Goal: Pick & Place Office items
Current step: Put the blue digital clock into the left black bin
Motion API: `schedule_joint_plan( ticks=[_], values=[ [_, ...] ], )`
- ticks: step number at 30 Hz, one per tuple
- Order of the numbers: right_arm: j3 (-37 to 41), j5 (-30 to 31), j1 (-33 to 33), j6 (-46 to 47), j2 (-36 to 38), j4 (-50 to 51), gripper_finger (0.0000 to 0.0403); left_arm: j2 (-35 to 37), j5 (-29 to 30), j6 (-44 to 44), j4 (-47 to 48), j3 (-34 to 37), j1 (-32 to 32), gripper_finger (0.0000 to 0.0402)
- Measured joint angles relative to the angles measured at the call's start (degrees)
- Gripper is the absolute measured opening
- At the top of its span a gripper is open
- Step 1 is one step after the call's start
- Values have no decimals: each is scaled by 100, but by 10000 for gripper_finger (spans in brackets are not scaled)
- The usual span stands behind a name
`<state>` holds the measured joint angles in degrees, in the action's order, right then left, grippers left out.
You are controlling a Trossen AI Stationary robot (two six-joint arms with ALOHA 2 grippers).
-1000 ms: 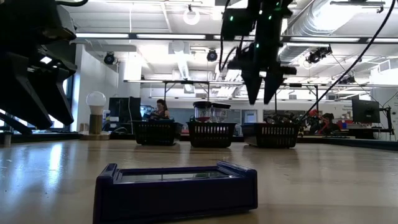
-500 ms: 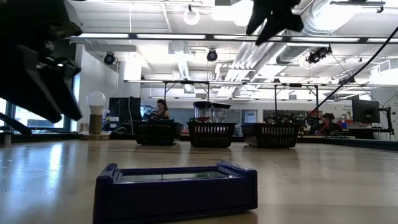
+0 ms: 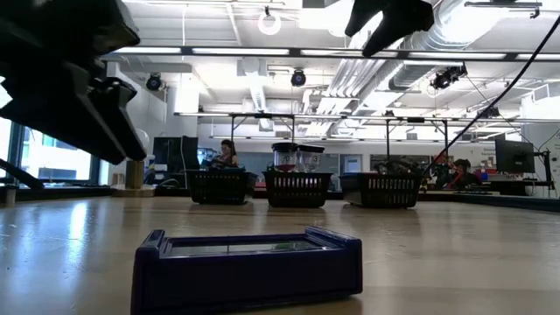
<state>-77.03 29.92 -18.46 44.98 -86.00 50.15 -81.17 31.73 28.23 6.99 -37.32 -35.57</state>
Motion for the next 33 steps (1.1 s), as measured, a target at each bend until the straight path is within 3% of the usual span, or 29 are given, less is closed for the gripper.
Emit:
schedule_joint_plan(
  ticks=[5, 8, 16, 18, 22, 26, 33],
  values=[
    [6, -6, -235, -191, -315, -135, 373, 0, -13, 203, -83, 0, 159, 197],
    [6, -16, -469, -414, -597, -365, 396, 0, -13, 553, -164, 0, 145, 197],
    [8, -375, -1458, -912, -1466, -1424, 367, -4, -2, 627, -794, 0, 115, 197],
    [8, -182, -1772, -1039, -1674, -1722, 364, -4, 1, 627, -966, 0, 115, 197],
    [10, 900, -2366, -975, -2062, -2083, 362, -147, 7, 627, -1312, -2, 102, 197],
    [41, 1430, -2779, -599, -2422, -2307, 362, -565, 2, 627, -1729, -4, 80, 197],
    [894, 1347, -3169, -294, -2600, -4152, 362, -1373, 0, 627, -2738, -4, 85, 197]
  ],
)
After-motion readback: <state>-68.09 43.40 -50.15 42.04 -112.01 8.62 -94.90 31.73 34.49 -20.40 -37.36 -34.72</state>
